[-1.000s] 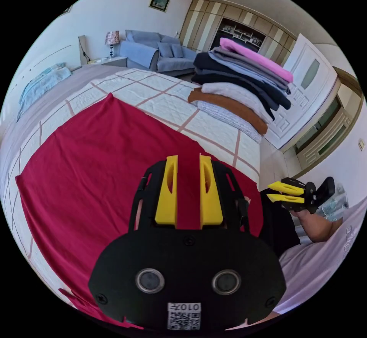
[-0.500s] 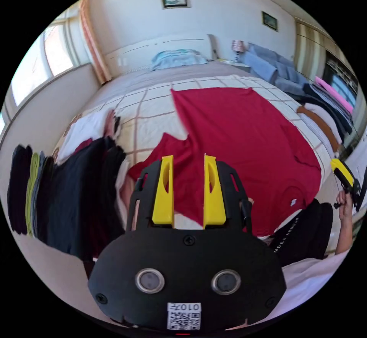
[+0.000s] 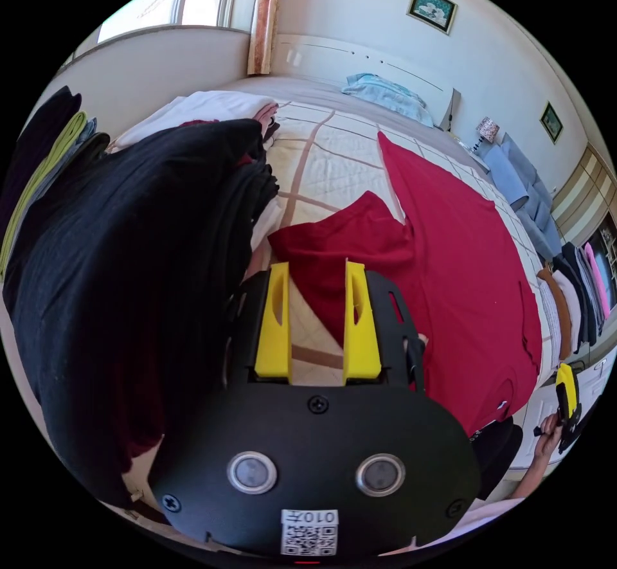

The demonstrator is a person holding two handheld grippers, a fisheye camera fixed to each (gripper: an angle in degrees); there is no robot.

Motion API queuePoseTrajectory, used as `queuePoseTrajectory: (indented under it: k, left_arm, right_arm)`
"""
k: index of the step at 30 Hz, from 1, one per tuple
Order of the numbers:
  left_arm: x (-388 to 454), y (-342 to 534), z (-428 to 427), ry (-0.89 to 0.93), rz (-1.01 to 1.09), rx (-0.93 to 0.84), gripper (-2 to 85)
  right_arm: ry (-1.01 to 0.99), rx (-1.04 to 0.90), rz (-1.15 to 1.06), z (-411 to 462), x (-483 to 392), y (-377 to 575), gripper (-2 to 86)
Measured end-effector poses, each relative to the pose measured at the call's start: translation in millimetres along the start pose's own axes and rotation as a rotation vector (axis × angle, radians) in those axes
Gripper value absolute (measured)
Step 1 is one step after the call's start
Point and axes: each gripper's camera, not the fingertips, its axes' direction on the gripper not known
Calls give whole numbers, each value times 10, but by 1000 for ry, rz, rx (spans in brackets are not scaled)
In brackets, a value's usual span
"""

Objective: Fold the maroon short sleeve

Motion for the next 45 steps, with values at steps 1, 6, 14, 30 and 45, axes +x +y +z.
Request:
queuePoseTrajectory:
  k: [1,6,14,30,45]
  left_arm:
    - [48,36,-66,9,6,42,67]
    - [625,128,-531,-84,213,236,11]
    - [2585,895,-565,4,1102,172,21]
    - [1610,1273,-512,-78,844,-13,99]
    - [1707,1360,-362,23,980,-56,8]
  right_arm:
    - [2,-15,-1,40,11,10,60]
    - [-11,-53,-4,207,113,-56,56]
    - [-39,-58,42,424,314,-235,55]
    - [-400,-123,-50,1266,89,-1046,101]
    - [-463,-292,-94,1676,167,-1173,23]
